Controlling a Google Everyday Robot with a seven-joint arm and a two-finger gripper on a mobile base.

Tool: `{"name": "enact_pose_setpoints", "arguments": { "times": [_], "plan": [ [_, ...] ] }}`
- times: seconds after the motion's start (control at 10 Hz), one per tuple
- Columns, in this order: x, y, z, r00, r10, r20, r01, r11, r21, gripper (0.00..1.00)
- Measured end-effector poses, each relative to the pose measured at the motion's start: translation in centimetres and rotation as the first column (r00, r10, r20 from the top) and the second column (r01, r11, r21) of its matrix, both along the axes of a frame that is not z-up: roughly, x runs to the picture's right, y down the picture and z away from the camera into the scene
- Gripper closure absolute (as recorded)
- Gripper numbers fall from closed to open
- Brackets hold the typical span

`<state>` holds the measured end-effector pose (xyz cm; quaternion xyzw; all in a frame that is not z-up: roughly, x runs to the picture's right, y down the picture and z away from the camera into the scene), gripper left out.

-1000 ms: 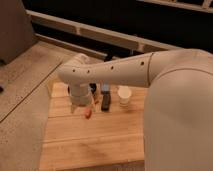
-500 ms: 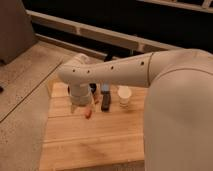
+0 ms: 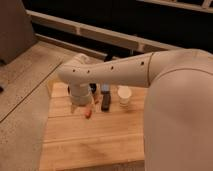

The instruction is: Place the white sponge in the ceramic bowl

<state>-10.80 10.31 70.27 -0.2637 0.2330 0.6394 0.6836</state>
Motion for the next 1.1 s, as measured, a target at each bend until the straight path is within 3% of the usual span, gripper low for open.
{"name": "enact_pose_setpoints", "arguments": {
  "times": [0.6,0.7,0.9,1.1],
  "plan": [
    [0.1,-0.3,0.1,1.0,0.001,-0.001,-0.001,1.0,0.002,0.35],
    [0.8,-1.6,0.6,1.0,0.003,-0.008,-0.002,0.9999,0.016,0.35],
    [3.6,-7.0,2.1,1.0,-0.003,-0.009,0.003,0.9965,0.084,0.35],
    [6.3,-11.8,3.4,1.0,-0.028,0.005,0.027,0.9875,0.155,0.35]
  ]
}}
